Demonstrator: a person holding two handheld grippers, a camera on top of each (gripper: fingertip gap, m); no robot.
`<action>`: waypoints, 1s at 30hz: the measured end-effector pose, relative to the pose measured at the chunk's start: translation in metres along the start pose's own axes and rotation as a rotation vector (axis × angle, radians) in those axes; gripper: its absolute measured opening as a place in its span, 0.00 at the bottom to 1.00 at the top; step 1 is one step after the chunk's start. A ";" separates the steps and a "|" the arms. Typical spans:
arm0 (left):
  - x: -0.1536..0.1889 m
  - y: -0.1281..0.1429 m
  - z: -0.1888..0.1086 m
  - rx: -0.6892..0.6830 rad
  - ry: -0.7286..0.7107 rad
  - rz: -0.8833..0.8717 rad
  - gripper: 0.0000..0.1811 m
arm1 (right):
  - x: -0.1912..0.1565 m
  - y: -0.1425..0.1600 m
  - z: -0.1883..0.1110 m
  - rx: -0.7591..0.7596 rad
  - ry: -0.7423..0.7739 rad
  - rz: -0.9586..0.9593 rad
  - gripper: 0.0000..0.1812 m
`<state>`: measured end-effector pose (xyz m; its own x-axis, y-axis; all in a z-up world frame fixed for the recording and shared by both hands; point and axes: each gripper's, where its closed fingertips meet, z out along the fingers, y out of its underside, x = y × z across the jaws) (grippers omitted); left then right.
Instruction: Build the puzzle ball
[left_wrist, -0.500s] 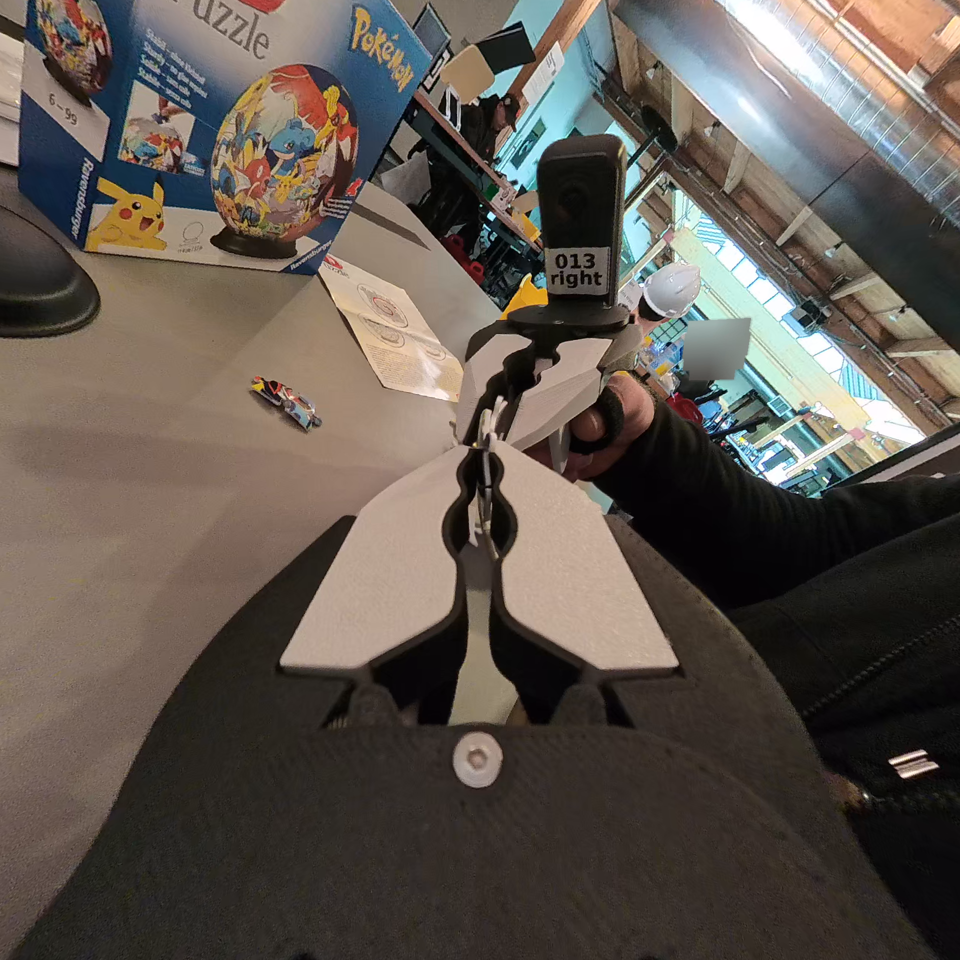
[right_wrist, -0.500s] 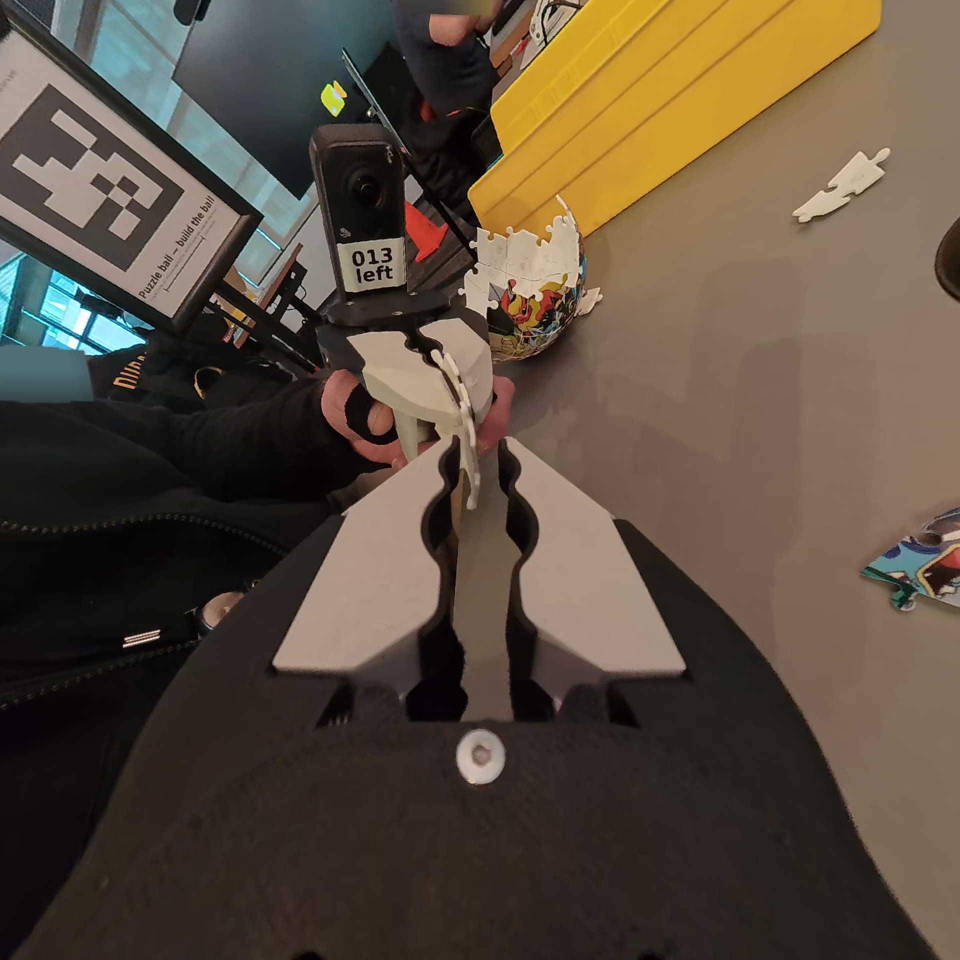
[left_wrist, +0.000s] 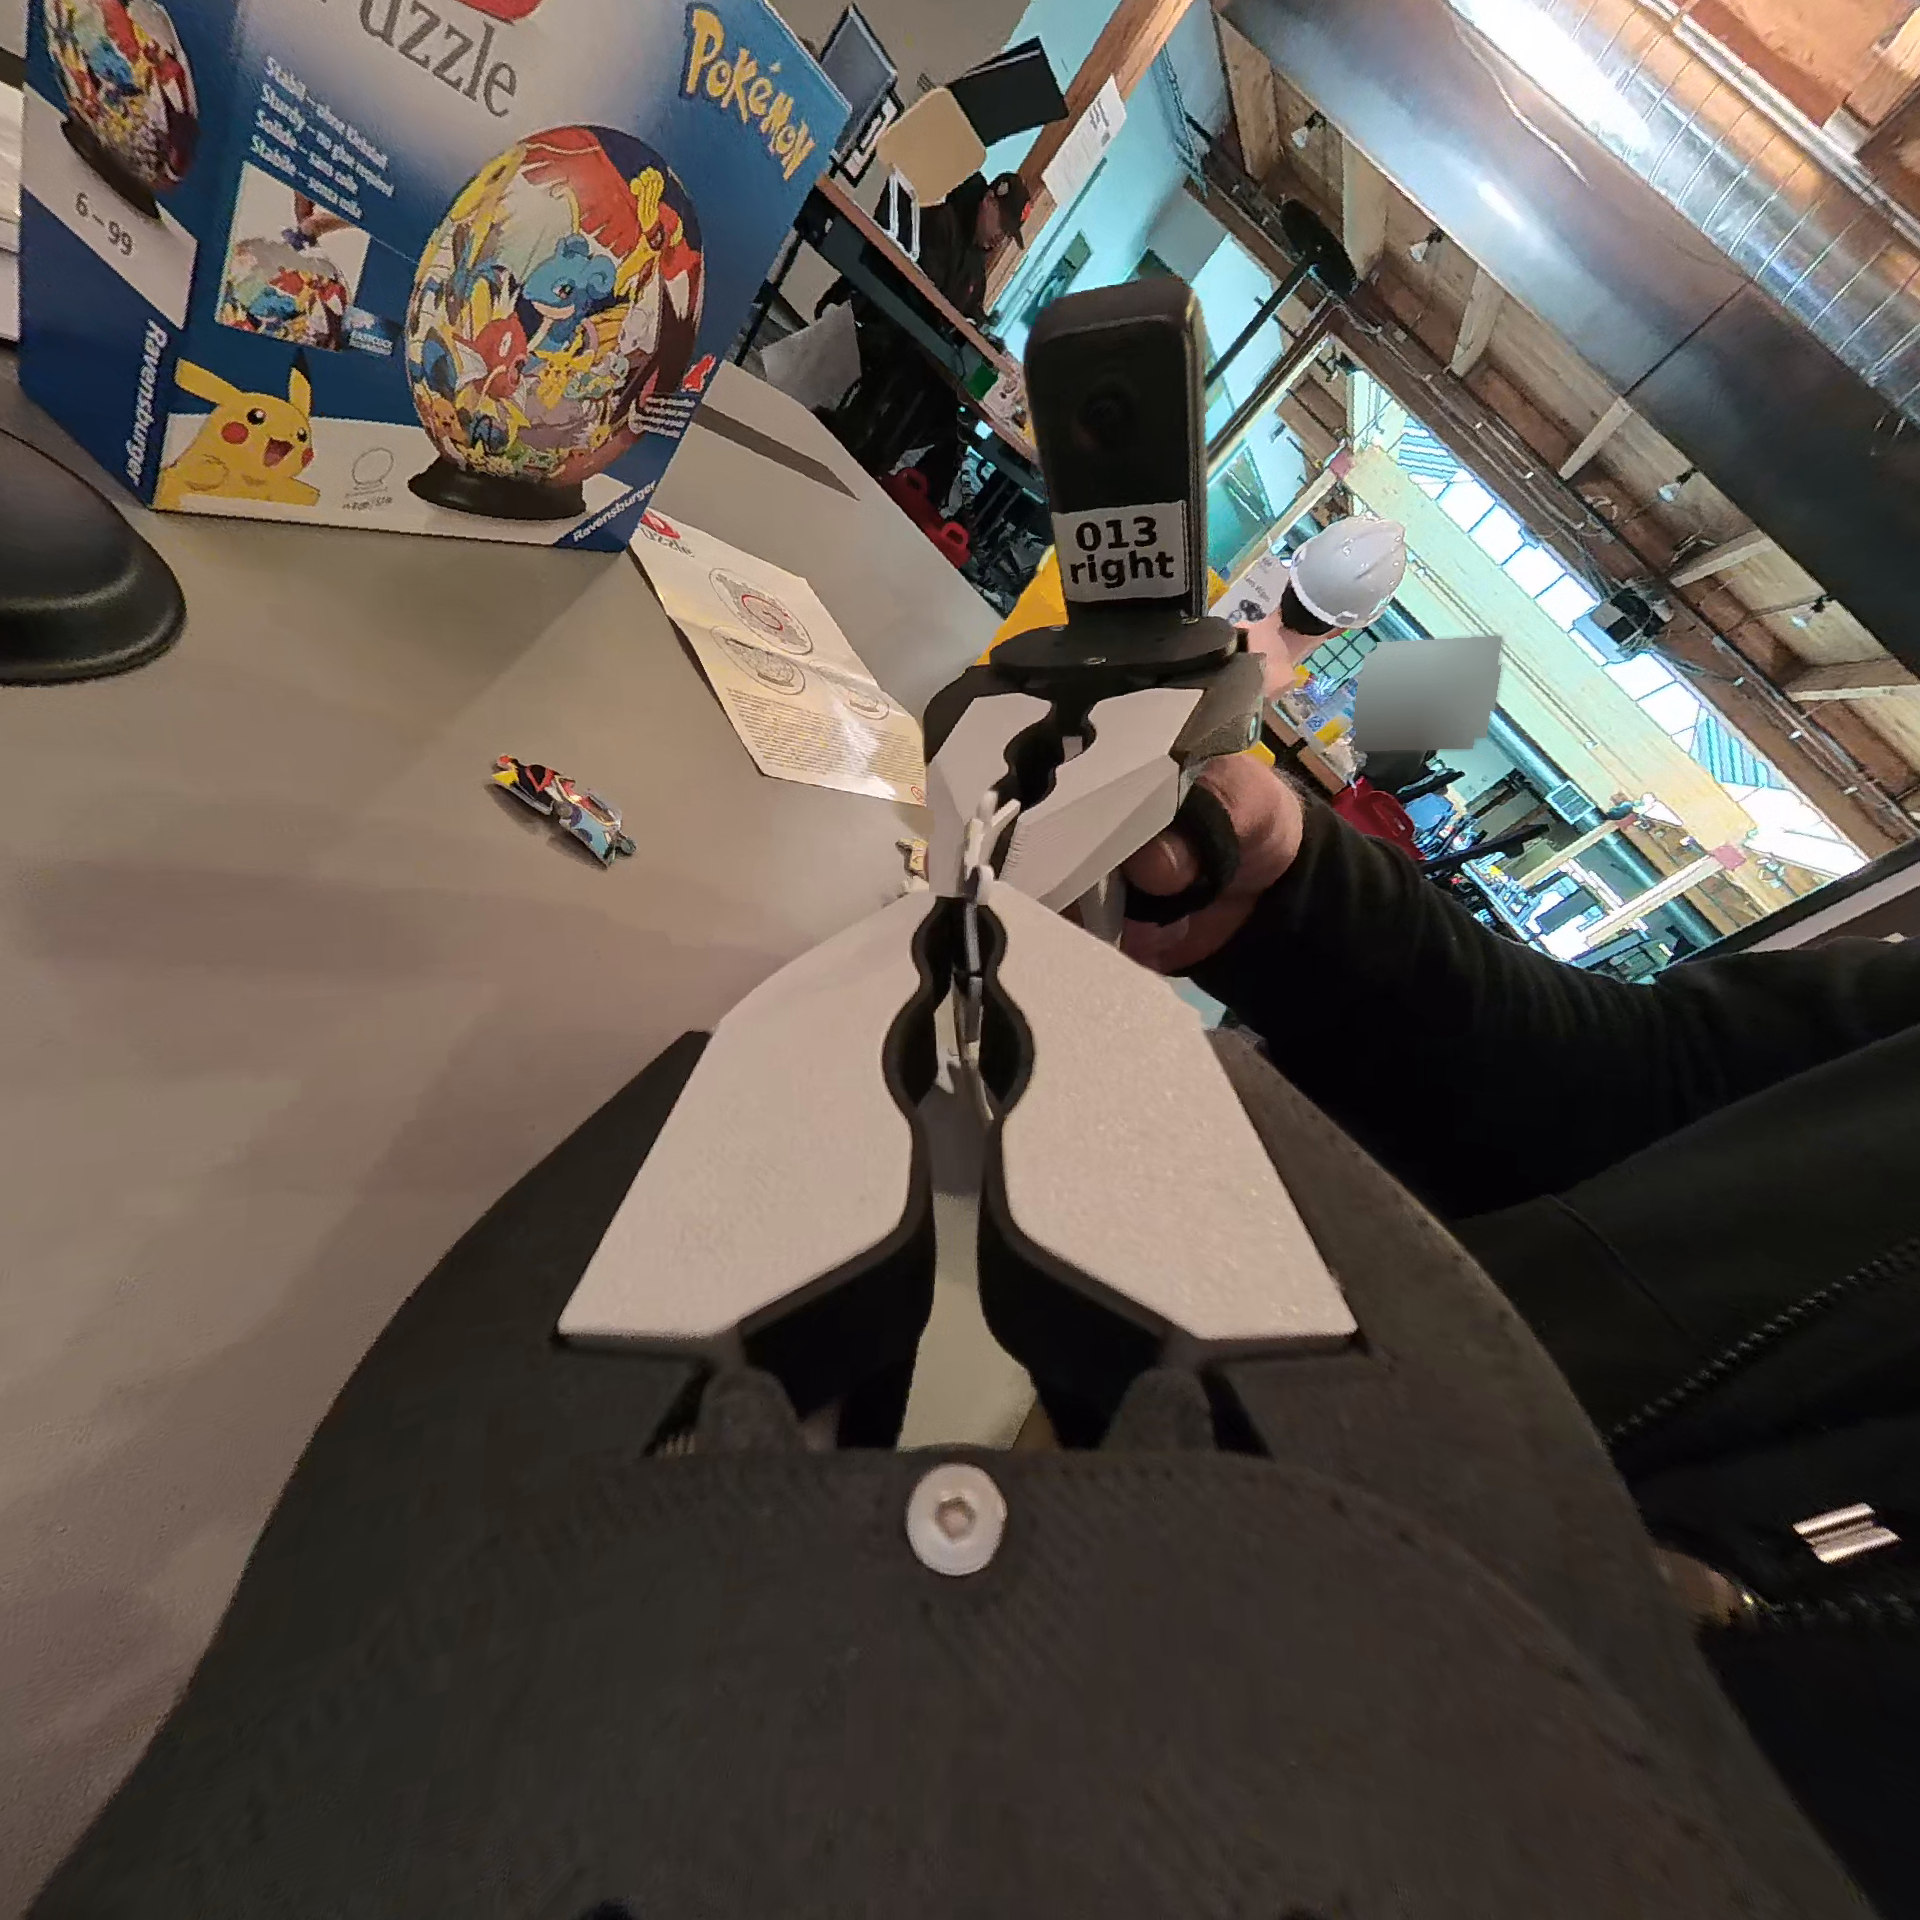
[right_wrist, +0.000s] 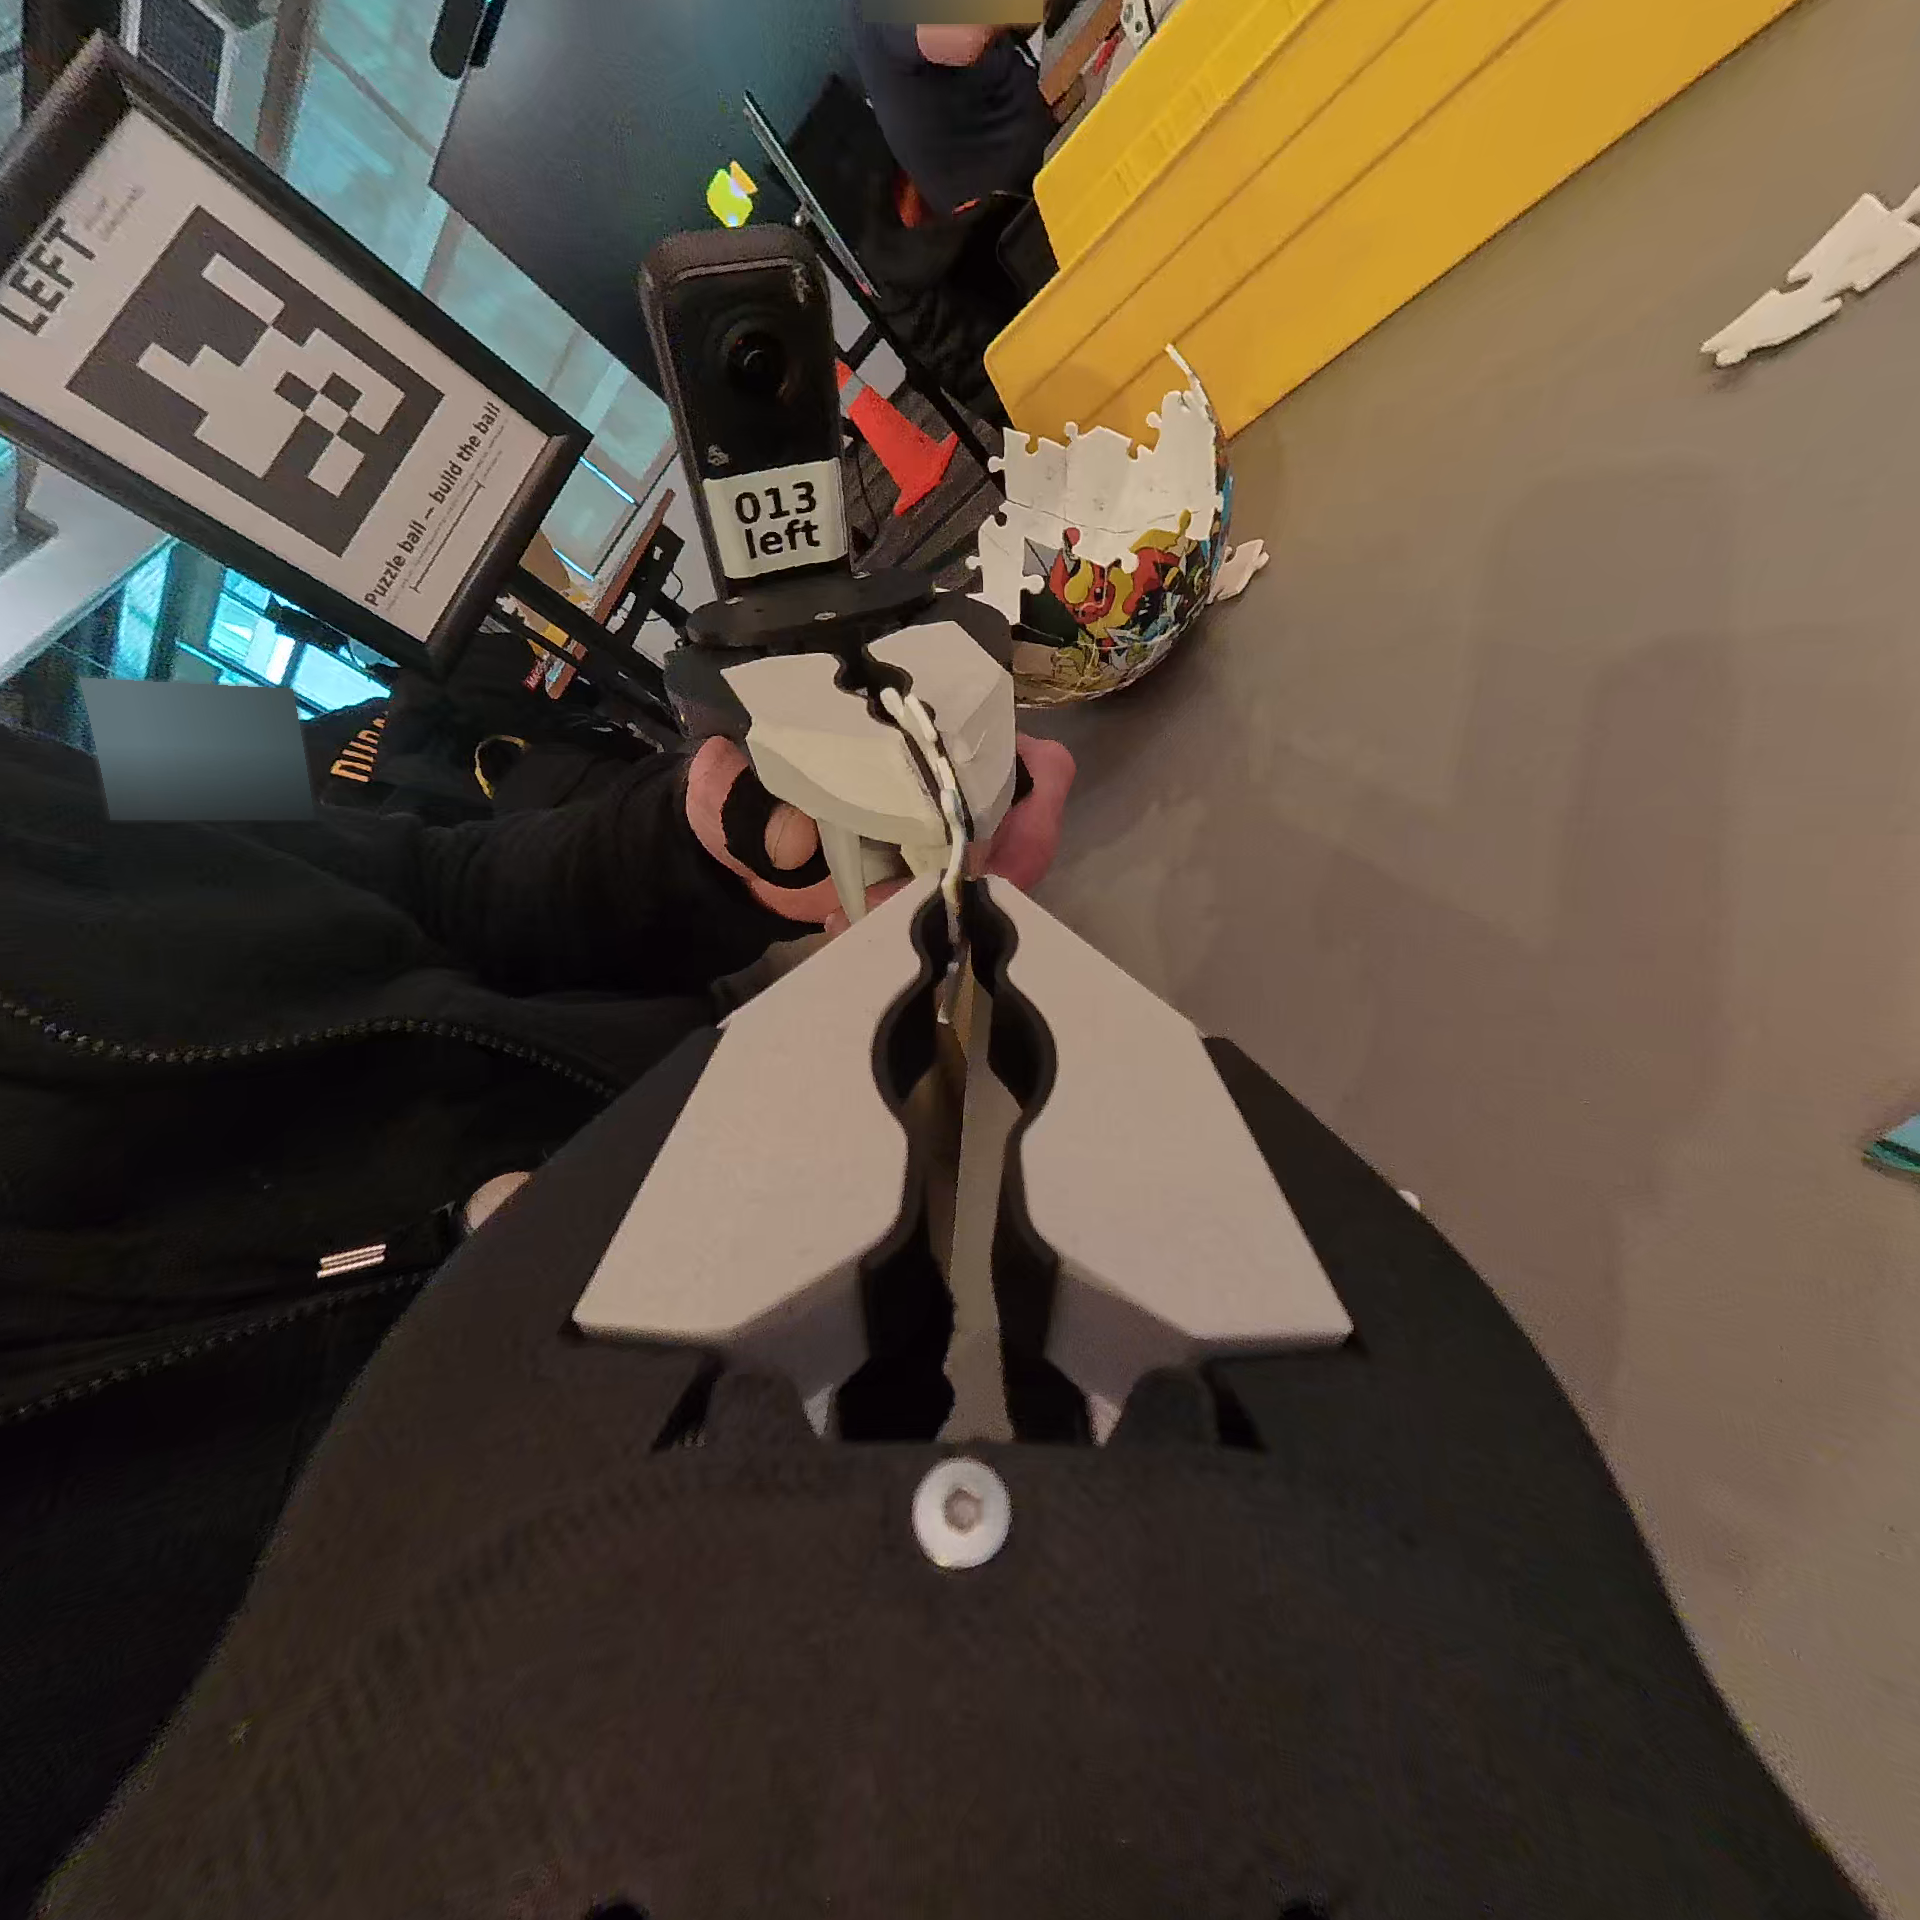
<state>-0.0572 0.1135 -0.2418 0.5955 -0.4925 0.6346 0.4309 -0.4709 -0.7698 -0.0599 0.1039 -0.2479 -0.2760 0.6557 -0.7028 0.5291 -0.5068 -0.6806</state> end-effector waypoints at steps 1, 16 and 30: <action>0.000 0.000 0.000 -0.001 -0.001 0.001 0.01 | 0.000 0.000 0.000 0.000 -0.002 0.011 0.01; -0.005 0.001 0.000 0.004 -0.027 -0.008 0.01 | 0.005 0.001 0.003 -0.027 0.057 -0.025 0.04; -0.021 -0.007 -0.004 0.101 -0.074 -0.075 0.01 | 0.033 -0.007 -0.043 0.019 0.255 -0.061 0.14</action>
<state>-0.0755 0.1240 -0.2488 0.6061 -0.4016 0.6865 0.5395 -0.4267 -0.7259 -0.0387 0.1532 -0.2574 -0.0944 0.8040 -0.5870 0.5021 -0.4707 -0.7254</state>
